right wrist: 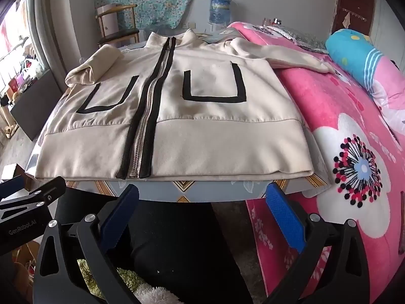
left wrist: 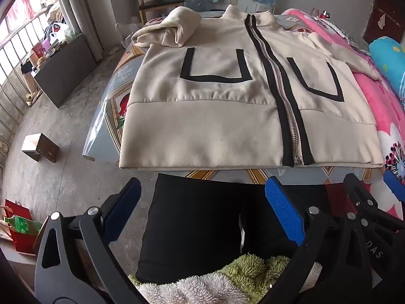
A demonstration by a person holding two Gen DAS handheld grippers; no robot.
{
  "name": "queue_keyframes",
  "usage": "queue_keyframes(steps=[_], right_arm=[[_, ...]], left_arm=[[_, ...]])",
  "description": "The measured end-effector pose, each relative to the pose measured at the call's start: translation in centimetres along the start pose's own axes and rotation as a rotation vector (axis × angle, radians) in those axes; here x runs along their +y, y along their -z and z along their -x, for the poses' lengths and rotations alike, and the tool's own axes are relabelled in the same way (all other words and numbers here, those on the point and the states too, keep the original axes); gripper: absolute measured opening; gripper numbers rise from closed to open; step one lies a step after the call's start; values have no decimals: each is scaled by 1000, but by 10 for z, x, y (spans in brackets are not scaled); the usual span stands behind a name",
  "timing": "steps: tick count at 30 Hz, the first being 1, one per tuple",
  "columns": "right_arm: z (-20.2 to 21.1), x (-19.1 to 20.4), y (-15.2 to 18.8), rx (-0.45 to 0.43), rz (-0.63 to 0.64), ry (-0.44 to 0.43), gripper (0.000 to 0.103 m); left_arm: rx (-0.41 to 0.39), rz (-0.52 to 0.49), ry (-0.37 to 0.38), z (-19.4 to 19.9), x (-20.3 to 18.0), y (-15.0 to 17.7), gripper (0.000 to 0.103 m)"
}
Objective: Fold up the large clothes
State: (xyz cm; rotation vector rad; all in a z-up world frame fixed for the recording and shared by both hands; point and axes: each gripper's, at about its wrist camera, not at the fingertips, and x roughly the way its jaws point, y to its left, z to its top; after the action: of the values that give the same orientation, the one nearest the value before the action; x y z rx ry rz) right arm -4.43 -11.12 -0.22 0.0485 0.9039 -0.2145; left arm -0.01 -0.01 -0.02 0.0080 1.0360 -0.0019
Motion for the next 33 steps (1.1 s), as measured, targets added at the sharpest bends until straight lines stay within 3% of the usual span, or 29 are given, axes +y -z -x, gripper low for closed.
queue_keyframes(steps=[33], right_arm=[[1,2,-2,-1,4,-8,98]], left_arm=[[4,8,-2,-1,5,1,95]])
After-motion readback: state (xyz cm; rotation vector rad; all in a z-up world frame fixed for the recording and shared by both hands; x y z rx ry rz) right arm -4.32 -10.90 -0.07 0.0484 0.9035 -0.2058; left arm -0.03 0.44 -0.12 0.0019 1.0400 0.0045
